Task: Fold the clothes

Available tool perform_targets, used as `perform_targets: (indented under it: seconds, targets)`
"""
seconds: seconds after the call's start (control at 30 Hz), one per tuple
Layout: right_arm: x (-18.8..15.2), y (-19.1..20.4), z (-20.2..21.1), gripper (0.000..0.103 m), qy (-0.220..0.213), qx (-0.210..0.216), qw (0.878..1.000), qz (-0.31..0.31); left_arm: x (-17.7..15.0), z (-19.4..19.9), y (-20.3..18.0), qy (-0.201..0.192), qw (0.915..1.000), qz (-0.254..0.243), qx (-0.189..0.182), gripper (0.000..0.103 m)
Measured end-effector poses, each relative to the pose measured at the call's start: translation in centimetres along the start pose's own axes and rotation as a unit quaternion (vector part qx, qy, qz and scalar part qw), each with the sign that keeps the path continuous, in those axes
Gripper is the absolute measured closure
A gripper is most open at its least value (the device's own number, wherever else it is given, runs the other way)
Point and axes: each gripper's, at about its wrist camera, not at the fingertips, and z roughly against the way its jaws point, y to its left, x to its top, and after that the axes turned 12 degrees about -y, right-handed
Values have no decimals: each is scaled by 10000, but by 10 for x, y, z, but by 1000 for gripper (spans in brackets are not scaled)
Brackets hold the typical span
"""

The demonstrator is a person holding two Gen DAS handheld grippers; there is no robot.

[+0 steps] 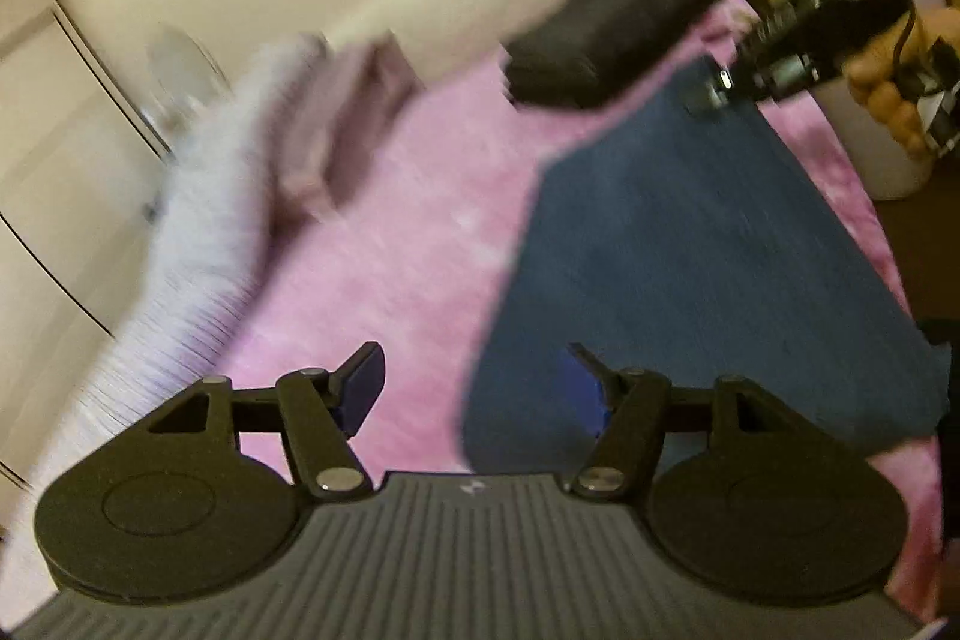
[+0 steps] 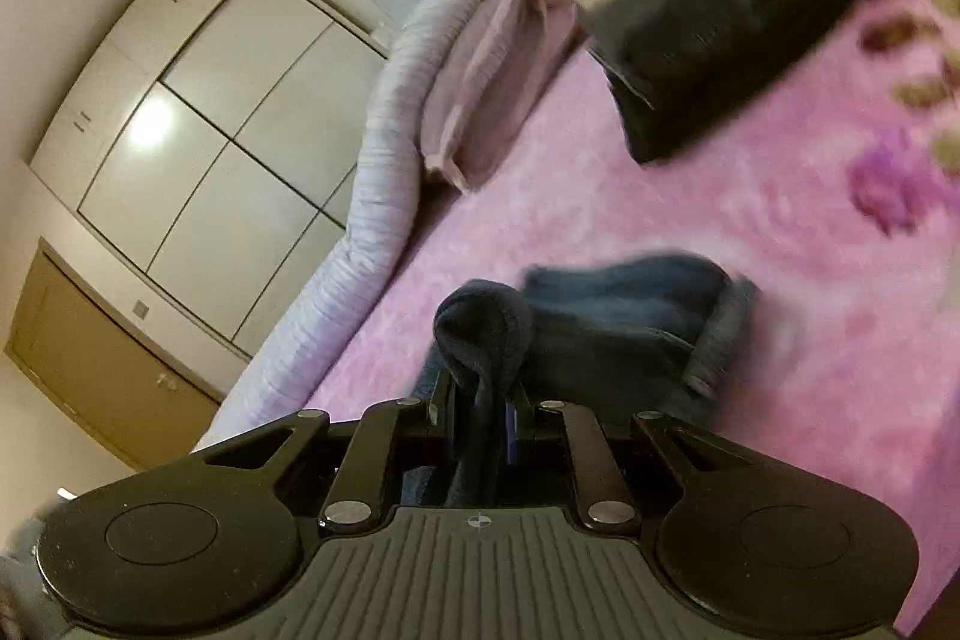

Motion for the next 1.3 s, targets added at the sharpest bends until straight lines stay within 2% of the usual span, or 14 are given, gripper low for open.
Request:
perform_targets:
  seconds: [0.07,0.23,0.33,0.4,0.53,0.7,0.83,0.93,1.0,1.07,1.1,1.13,1.2,1.3]
  targets:
    - [12,-23,-4,90,-56,-177,9993,-323,-8,-14,-3,126,9997,152,-139,41]
    - [14,-15,-9,91,-337,380,9983,-274,-13,-38,-10,145,9977,574,-338,41]
    - [17,-31,-7,91,-613,28,9978,-247,-14,-53,-16,222,9961,704,-480,41]
    - [6,-55,-11,89,-333,-522,9964,-575,-15,-62,-17,317,9951,747,-568,41]
    - [4,-78,1,84,-198,-482,9916,-1181,-20,-69,-13,397,9928,908,-670,41]
    - [19,-62,20,64,-446,-817,9917,-886,-22,-64,5,396,9932,920,-585,41]
    - [14,-51,43,20,-697,-1036,9886,-838,-30,-60,38,510,9898,1254,-453,42]
    - [7,-50,31,18,-462,-1022,9899,-862,-42,-74,65,788,9759,1952,-581,42]
    - [4,-47,24,19,-341,-1115,9893,-877,-44,-71,64,743,9855,1476,-384,45]
    - [3,-29,21,19,-287,-1196,9916,-390,-45,-57,50,495,9978,288,-325,44]
    - [1,-15,22,19,-237,-1281,9914,87,-47,-48,41,363,9982,-363,-305,43]
    - [-3,5,23,18,-159,-1355,9879,731,-52,-41,30,253,9939,-1024,-319,43]
    - [-19,46,27,19,-29,-1369,9686,2075,-64,-32,10,109,9762,-2124,-434,43]
    - [-59,107,40,19,391,-568,9342,3501,-81,-34,-18,-35,9424,-3262,-742,41]
